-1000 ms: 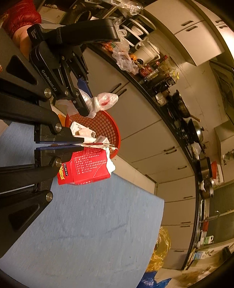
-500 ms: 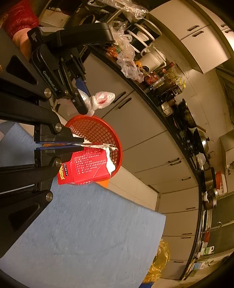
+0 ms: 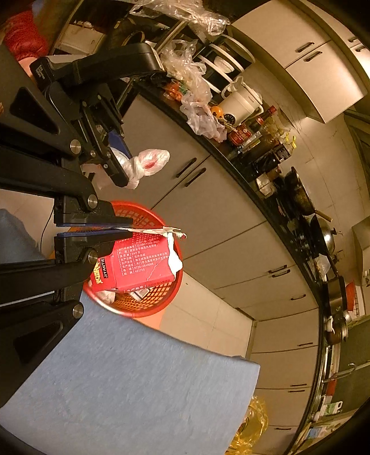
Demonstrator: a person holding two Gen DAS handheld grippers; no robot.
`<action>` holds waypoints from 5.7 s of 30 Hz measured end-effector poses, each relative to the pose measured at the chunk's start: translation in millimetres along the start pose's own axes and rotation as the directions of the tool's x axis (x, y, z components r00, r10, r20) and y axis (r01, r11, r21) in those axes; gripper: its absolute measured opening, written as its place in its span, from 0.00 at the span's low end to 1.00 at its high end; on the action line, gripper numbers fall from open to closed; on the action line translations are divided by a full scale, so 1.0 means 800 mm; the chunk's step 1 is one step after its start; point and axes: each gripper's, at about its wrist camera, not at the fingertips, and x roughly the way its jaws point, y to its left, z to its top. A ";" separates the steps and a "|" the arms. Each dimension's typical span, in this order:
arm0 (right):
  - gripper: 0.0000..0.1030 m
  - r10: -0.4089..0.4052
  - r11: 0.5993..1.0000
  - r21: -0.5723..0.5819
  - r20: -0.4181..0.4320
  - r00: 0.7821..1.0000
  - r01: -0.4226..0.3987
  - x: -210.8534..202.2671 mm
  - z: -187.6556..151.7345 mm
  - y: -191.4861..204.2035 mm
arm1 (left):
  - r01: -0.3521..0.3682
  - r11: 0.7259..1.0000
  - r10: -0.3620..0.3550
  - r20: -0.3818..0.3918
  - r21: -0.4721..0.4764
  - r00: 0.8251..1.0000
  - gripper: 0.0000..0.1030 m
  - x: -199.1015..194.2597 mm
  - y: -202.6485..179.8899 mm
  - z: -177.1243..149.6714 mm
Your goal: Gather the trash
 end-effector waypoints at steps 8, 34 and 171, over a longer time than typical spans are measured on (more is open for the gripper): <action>0.02 0.014 0.999 0.035 -0.026 1.000 -0.013 0.026 0.017 -0.013 | 0.001 1.000 -0.001 -0.004 -0.006 1.000 0.31 0.024 0.006 0.018; 0.02 0.090 0.970 0.238 -0.135 0.987 -0.056 0.105 0.017 -0.084 | 0.025 0.998 -0.018 -0.124 0.055 0.992 0.31 0.119 -0.012 0.010; 0.91 -0.264 0.961 0.046 -0.120 0.957 0.271 0.064 -0.012 -0.109 | -0.154 0.988 0.154 -0.153 0.012 0.976 0.85 0.116 0.001 0.000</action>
